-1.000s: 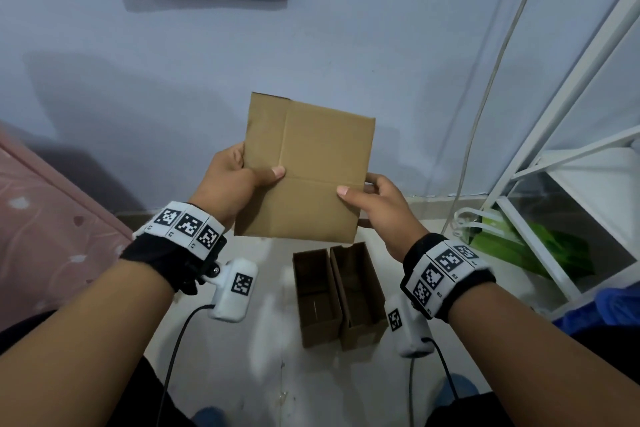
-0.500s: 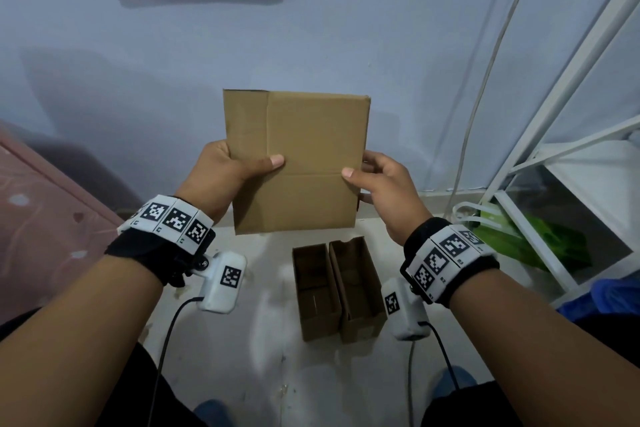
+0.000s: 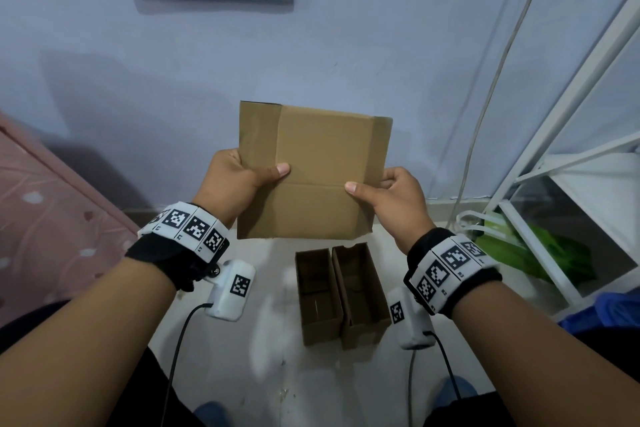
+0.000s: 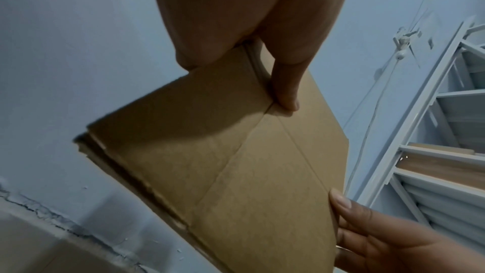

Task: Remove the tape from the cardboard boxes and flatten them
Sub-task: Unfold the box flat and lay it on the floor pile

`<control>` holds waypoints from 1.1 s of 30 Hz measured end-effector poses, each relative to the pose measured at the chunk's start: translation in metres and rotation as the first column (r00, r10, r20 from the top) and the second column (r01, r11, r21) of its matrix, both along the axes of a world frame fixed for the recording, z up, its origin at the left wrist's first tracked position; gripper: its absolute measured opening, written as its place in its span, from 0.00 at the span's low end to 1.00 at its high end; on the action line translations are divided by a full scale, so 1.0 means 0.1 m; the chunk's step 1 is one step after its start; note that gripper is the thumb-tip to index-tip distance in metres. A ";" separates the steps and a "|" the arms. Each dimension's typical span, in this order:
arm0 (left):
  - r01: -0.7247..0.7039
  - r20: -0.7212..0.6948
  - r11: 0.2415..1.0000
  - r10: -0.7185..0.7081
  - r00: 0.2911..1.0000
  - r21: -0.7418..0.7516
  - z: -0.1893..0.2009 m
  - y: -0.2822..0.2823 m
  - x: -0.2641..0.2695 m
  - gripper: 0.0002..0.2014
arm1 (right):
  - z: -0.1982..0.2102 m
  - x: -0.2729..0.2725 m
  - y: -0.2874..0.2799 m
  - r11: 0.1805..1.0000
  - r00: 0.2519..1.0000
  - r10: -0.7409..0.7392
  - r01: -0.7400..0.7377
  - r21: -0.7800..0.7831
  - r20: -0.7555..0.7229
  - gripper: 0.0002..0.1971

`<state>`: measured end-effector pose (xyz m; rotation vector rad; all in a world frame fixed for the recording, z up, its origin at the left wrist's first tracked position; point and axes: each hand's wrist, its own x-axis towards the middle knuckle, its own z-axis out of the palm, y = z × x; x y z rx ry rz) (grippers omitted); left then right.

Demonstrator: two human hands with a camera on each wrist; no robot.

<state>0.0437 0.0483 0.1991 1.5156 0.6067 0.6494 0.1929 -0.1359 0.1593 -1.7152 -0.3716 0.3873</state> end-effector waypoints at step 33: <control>0.179 -0.141 0.955 -0.149 0.979 0.235 0.01 0.18 -0.09 0.10 | 0.12 0.04 -0.08 0.976 0.987 -0.084 0.109 0.191 -0.133 0.30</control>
